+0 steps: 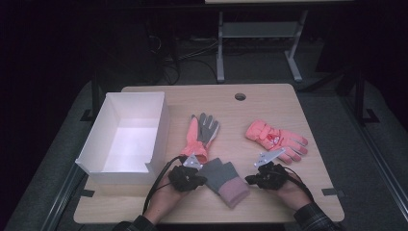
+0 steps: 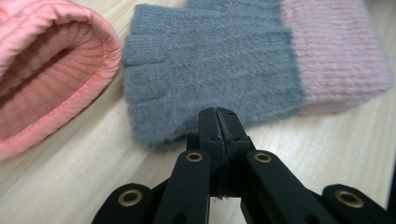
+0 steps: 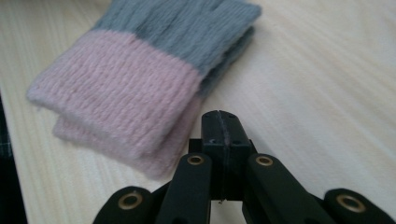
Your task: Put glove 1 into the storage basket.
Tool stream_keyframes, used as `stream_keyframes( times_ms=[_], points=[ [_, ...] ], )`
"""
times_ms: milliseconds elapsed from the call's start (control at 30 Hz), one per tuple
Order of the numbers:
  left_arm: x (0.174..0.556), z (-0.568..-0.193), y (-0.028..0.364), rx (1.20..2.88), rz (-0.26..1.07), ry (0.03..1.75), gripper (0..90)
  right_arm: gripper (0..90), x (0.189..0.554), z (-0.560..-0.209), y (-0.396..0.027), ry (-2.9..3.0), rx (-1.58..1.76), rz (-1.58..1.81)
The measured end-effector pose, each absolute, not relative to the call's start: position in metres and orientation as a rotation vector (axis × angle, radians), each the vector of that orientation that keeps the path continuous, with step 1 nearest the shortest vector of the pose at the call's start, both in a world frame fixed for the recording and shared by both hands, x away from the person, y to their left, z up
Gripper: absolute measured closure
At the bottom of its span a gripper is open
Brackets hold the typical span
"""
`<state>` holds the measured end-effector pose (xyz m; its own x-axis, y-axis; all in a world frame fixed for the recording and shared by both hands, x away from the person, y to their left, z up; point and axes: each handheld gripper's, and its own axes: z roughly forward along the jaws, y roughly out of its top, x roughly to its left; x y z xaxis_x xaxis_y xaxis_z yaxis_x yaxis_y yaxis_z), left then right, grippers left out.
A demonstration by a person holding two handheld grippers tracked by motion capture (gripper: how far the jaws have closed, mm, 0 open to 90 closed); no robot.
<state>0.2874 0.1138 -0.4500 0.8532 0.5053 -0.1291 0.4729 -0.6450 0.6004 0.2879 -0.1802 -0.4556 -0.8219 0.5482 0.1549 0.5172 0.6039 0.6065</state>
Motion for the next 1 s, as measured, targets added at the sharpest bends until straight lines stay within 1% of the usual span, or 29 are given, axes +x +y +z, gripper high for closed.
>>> stream_keyframes(
  times_ms=[333,600,733,800,1000],
  points=[
    [0.296,-0.453,0.1,2.375,0.017,0.694,89.6,90.0,0.273,-0.455,-0.183,2.781,0.912,1.034],
    [0.313,-0.451,0.078,2.393,0.029,0.658,89.6,90.0,0.263,-0.455,-0.191,2.793,0.914,1.05],
    [0.321,-0.45,0.073,2.39,0.032,0.659,89.5,90.0,0.26,-0.457,-0.186,2.813,0.893,1.049],
    [0.326,-0.45,0.069,2.349,0.023,0.686,89.6,90.0,0.257,-0.456,-0.18,2.822,0.867,1.06],
    [0.336,-0.448,0.064,2.345,0.025,0.689,89.5,90.0,0.252,-0.457,-0.166,2.859,0.814,1.084]
  ],
)
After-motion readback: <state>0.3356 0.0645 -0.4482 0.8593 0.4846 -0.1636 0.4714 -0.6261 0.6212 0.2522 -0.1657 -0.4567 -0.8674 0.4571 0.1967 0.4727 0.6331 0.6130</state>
